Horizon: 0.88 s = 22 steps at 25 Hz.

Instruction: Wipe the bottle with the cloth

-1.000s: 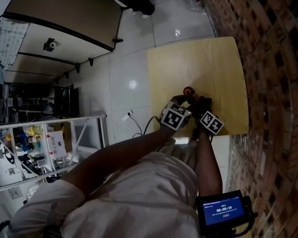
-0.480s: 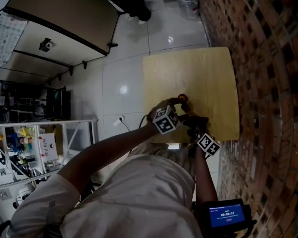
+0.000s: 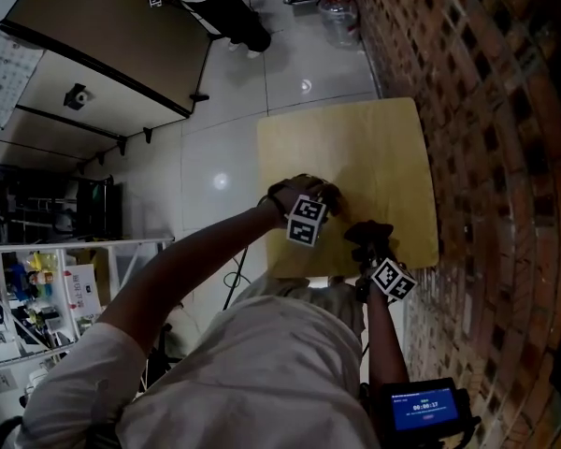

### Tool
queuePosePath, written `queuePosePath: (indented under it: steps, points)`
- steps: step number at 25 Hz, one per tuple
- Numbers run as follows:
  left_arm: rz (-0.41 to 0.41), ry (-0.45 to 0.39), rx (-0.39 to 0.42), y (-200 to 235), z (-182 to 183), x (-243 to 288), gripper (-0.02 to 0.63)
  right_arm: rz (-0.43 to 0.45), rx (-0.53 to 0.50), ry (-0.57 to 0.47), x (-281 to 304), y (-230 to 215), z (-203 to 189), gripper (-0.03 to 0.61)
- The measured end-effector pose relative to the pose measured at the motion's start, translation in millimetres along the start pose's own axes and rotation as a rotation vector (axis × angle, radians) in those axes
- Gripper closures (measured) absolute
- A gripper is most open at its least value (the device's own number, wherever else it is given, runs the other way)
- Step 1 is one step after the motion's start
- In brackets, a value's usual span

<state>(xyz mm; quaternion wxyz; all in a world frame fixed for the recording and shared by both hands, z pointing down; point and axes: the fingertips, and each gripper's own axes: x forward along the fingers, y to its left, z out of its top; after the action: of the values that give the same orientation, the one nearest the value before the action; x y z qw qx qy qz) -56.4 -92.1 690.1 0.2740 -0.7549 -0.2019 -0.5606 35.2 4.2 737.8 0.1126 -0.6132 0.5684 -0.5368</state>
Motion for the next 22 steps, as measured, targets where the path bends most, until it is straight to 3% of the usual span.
queuePosePath:
  steps: [6, 9, 11, 12, 14, 17, 22]
  points:
    - [0.001, 0.027, 0.197, -0.2, -5.6, -2.5, 0.273, 0.011, -0.009, -0.013, -7.5, 10.6, 5.7, 0.499]
    - [0.001, 0.008, 0.261, 3.4, 0.9, -14.5, 0.340, 0.021, -0.020, -0.015, -17.7, 20.6, 8.6, 0.499]
    - [-0.009, -0.004, 0.269, 5.7, 3.3, -17.4, 0.416, 0.025, -0.036, -0.010, -18.4, 25.5, 7.2, 0.499]
    - [-0.018, -0.004, 0.265, 6.0, 3.9, -17.6, 0.418, 0.023, -0.049, -0.005, -17.9, 26.7, 5.2, 0.499]
    - [-0.037, 0.009, 0.217, 6.1, 4.3, -15.0, 0.424, 0.028, -0.088, -0.003, -15.5, 30.7, 2.2, 0.499]
    - [-0.050, 0.071, 0.028, 8.7, 5.1, -9.1, 0.434, 0.069, -0.192, -0.030, -12.6, 51.7, 6.2, 0.499]
    - [-0.021, 0.133, -0.267, 17.5, 26.3, -15.7, 0.437, 0.210, -0.341, -0.064, -10.9, 109.8, 19.6, 0.499]
